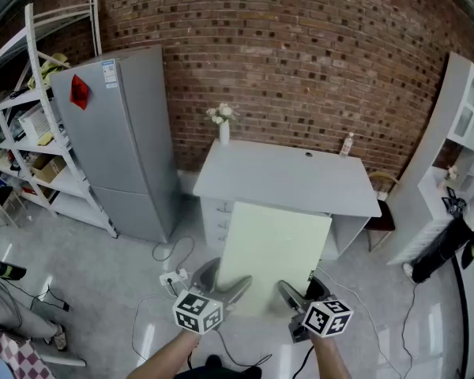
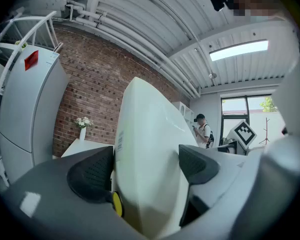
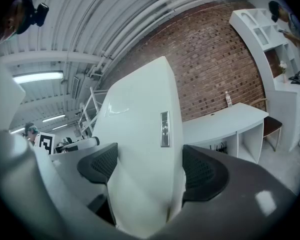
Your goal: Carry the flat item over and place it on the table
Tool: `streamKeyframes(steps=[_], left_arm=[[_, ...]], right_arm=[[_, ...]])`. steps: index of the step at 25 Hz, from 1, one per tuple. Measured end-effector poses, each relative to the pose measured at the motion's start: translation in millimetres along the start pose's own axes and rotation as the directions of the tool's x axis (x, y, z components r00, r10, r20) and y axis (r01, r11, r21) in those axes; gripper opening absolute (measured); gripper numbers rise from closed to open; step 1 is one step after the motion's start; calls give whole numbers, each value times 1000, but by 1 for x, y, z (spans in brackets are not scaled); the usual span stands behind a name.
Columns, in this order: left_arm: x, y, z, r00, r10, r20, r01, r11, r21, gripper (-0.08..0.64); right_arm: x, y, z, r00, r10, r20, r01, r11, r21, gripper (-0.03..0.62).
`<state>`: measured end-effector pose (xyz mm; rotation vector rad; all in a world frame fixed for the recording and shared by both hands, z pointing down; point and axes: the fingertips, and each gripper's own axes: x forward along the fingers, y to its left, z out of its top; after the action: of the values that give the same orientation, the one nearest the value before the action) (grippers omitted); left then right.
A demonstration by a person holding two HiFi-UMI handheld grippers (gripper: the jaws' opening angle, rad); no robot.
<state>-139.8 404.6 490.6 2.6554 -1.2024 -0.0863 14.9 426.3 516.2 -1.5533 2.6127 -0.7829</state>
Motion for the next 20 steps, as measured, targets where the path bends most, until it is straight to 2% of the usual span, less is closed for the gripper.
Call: streamKeyframes(steps=[7, 20], left_arm=[[1, 8, 7, 1000, -11, 21, 11, 1000, -11, 416], [-4, 30, 5, 999, -44, 12, 44, 999, -28, 416]], right_arm=[[6, 5, 9, 999, -4, 49, 4, 1000, -11, 410], [22, 18, 3, 997, -44, 60, 45, 999, -15, 411]])
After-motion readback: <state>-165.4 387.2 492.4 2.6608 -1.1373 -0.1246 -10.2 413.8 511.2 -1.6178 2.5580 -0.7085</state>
